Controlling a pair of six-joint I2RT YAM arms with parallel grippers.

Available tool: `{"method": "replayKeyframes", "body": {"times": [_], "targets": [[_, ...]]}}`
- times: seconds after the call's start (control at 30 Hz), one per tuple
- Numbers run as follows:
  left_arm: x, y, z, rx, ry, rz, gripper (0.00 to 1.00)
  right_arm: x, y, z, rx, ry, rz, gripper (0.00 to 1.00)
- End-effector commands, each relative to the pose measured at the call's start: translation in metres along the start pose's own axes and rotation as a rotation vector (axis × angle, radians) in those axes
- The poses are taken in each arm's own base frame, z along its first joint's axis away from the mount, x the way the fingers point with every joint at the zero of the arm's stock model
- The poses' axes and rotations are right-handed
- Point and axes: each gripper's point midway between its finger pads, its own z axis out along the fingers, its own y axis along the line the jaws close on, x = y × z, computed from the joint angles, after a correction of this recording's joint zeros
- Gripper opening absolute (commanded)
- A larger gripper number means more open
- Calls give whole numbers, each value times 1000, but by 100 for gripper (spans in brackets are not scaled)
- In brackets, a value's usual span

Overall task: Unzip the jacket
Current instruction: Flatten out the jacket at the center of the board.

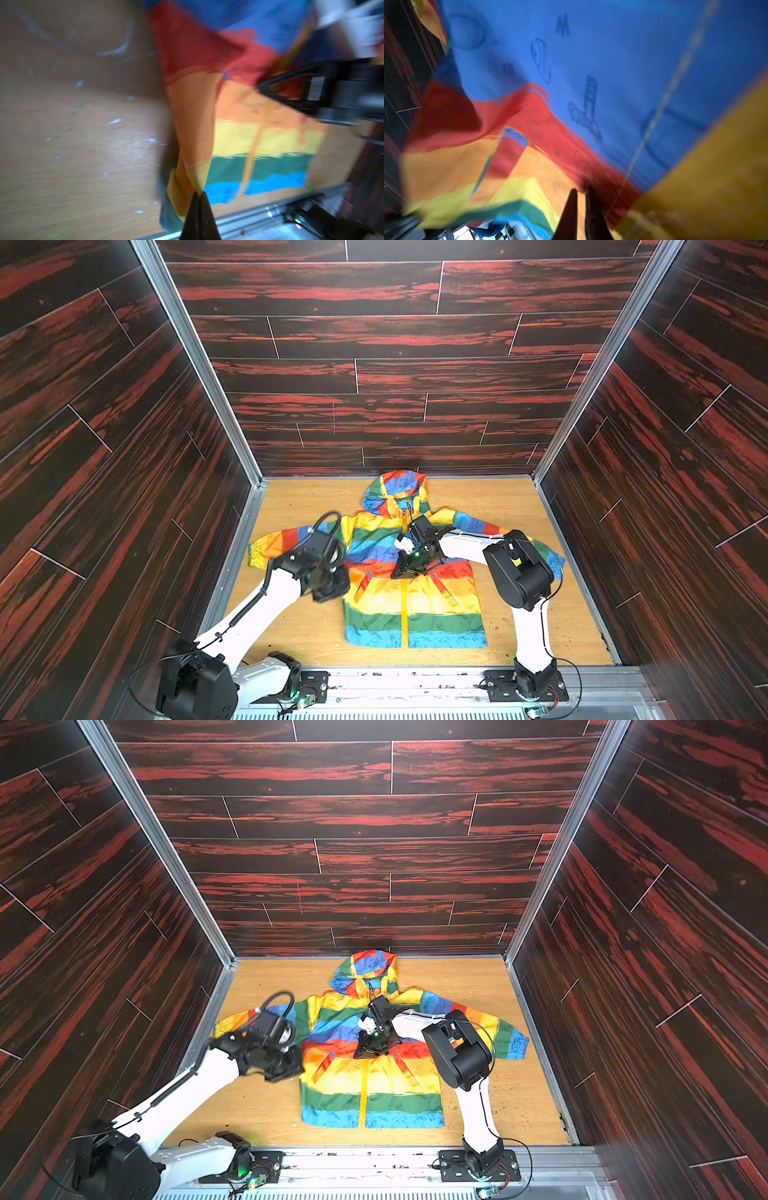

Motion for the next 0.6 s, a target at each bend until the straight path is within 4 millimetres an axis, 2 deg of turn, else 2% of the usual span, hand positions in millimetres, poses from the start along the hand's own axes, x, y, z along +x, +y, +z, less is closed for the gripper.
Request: {"method": "replayKeyframes", "body": {"times": [0.0, 0.07, 0.1, 0.27, 0.37, 0.4, 0.43, 0.5, 0.57], "targets": [[7, -31, -11, 97, 76, -34, 0, 5, -31, -7, 90, -16, 71, 13], [-3, -44, -6, 141, 73, -28, 0, 5, -35, -10, 92, -24, 82, 13], [-7, -38, -3, 98, 60, -18, 0, 5, -36, -11, 94, -27, 86, 13], [-7, 65, 8, -359, 57, -67, 0, 5, -35, -19, 97, -43, 79, 13], [-2, 112, 20, -499, 53, -98, 49, 3, -31, -21, 85, -45, 71, 13], [-2, 120, 20, -522, 45, -109, 64, 4, -29, -21, 77, -42, 65, 13], [-5, 129, 11, -570, 2, -118, 75, 4, -25, -23, 68, -48, 50, 12], [-15, 137, -9, -624, -104, -126, 87, 2, -14, -33, 57, -79, 6, 12], [-28, 140, -27, -658, -210, -100, 88, -1, -1, -45, 40, -124, -48, 12]]}}
